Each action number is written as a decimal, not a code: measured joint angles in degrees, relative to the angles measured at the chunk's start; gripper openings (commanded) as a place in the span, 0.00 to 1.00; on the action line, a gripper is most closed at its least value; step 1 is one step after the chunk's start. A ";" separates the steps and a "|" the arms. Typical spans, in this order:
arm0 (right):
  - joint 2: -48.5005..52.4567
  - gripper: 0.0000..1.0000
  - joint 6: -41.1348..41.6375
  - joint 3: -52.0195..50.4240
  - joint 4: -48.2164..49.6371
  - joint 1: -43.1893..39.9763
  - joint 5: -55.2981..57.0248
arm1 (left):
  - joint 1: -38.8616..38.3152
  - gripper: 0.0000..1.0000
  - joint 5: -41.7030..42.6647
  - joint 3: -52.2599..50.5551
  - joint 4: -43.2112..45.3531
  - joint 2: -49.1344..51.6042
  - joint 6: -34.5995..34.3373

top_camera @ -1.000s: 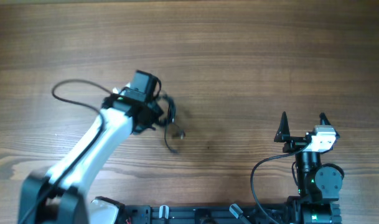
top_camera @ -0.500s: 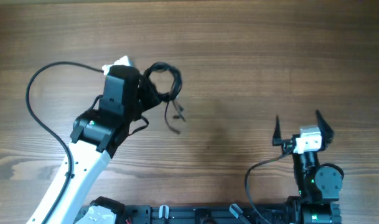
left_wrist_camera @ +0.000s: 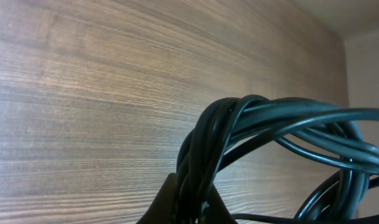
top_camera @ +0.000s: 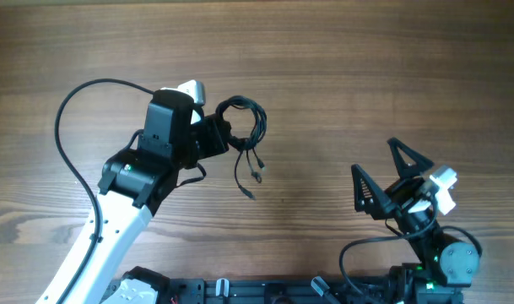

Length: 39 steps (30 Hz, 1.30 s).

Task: Untangle cables
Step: 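Bring the right gripper to the hanging cable strands below the left gripper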

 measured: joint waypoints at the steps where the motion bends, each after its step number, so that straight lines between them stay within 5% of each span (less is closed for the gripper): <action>1: 2.51 1.00 0.35 2.10 -0.94 0.00 -1.33 | 0.00 0.04 -0.48 0.00 0.07 0.20 -1.84; 9: 34.49 1.00 2.78 26.32 -11.15 -0.02 -21.57 | 0.00 0.04 -4.85 0.02 -4.04 2.99 -20.96; 14: 54.82 1.00 13.25 34.47 0.57 0.37 -41.90 | 0.00 0.04 -9.01 -0.02 -7.54 3.26 -34.64; 22: 73.83 0.99 17.55 34.47 11.19 8.83 -51.80 | 0.00 0.04 -10.08 -0.02 -7.72 3.26 -45.38; 29: 74.03 1.00 8.98 34.47 20.26 23.23 -40.61 | 0.00 0.04 -10.95 -0.02 -12.81 3.30 -56.39; 37: 74.14 0.99 -8.66 34.71 -4.13 31.67 -8.22 | 0.00 0.04 -10.95 0.00 -15.21 3.30 -62.07; 39: 74.14 0.90 -12.31 34.69 -6.86 35.32 -3.06 | 0.00 0.04 -11.43 -0.02 -15.32 3.30 -62.42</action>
